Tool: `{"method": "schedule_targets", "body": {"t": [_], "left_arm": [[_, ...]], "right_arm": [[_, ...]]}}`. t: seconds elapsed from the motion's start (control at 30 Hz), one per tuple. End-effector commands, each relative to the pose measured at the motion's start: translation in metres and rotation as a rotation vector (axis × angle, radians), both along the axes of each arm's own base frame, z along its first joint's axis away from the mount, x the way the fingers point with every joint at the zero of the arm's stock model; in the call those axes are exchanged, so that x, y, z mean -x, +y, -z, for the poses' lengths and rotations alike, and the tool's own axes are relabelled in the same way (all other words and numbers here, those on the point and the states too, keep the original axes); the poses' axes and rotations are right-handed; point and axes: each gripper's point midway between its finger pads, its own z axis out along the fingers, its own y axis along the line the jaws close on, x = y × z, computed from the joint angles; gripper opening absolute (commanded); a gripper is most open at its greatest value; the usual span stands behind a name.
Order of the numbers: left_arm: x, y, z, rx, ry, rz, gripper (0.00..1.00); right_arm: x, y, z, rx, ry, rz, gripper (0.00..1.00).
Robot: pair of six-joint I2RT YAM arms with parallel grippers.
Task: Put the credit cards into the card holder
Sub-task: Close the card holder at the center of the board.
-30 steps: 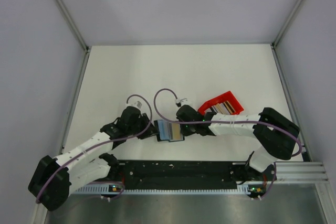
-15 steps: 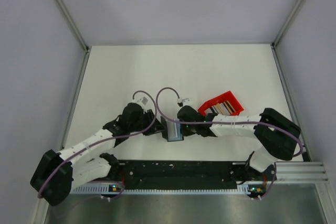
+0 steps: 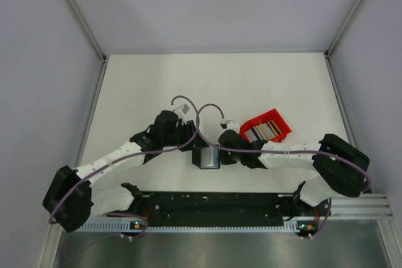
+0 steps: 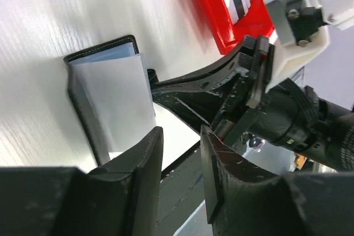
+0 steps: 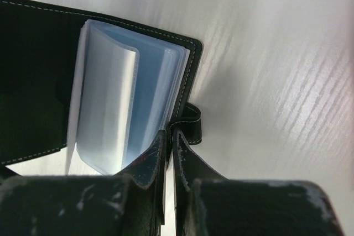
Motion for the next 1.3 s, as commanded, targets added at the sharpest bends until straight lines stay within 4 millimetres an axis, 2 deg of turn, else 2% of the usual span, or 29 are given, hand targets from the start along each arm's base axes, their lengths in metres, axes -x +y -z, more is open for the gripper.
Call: {"method": "schedule_targets", "body": {"t": [0.0, 0.1, 0.17, 0.33, 0.43, 0.53, 0.6, 0.67, 0.7, 0.8, 0.87, 1.0, 1.17, 1.27], "left_arm": [[0.002, -0.007, 0.017, -0.078, 0.017, 0.071, 0.36], [0.005, -0.014, 0.024, -0.079, 0.030, 0.085, 0.32], [0.005, -0.019, 0.021, -0.068, 0.018, 0.087, 0.31], [0.006, -0.027, -0.018, -0.041, -0.079, 0.107, 0.33], [0.004, -0.019, -0.043, -0.079, -0.162, 0.093, 0.37], [-0.001, 0.002, -0.057, -0.143, -0.225, 0.032, 0.38], [-0.007, 0.027, -0.056, -0.221, -0.247, -0.079, 0.38], [-0.012, 0.071, -0.031, -0.384, -0.177, -0.278, 0.37], [-0.015, 0.086, -0.020, -0.433, -0.159, -0.353, 0.37], [-0.010, 0.103, 0.009, -0.504, -0.095, -0.403, 0.38], [-0.004, 0.094, 0.029, -0.475, -0.034, -0.366, 0.38], [-0.002, 0.064, 0.046, -0.338, 0.015, -0.304, 0.40], [-0.005, 0.041, 0.043, -0.195, -0.017, -0.263, 0.45], [0.001, 0.028, 0.040, -0.142, -0.002, -0.202, 0.44]], "right_arm": [[0.001, -0.008, -0.007, -0.039, -0.018, 0.075, 0.00], [-0.001, -0.014, -0.010, -0.049, -0.035, 0.104, 0.00], [-0.002, -0.017, -0.013, -0.054, -0.048, 0.114, 0.00], [-0.005, -0.027, -0.015, -0.049, -0.063, 0.147, 0.00], [-0.005, -0.034, -0.015, -0.042, -0.064, 0.153, 0.00], [-0.005, -0.038, -0.014, -0.038, -0.064, 0.154, 0.00], [-0.005, -0.040, -0.014, -0.036, -0.066, 0.156, 0.00], [-0.005, -0.040, -0.015, -0.037, -0.065, 0.155, 0.00], [-0.005, -0.040, -0.016, -0.039, -0.067, 0.155, 0.00], [-0.005, -0.042, -0.017, -0.035, -0.069, 0.156, 0.00], [-0.004, -0.044, -0.017, -0.033, -0.069, 0.157, 0.00], [-0.003, -0.047, -0.019, -0.035, -0.069, 0.160, 0.00], [-0.001, -0.051, -0.020, -0.037, -0.070, 0.164, 0.00], [-0.002, -0.050, -0.020, -0.038, -0.071, 0.165, 0.00]]}}
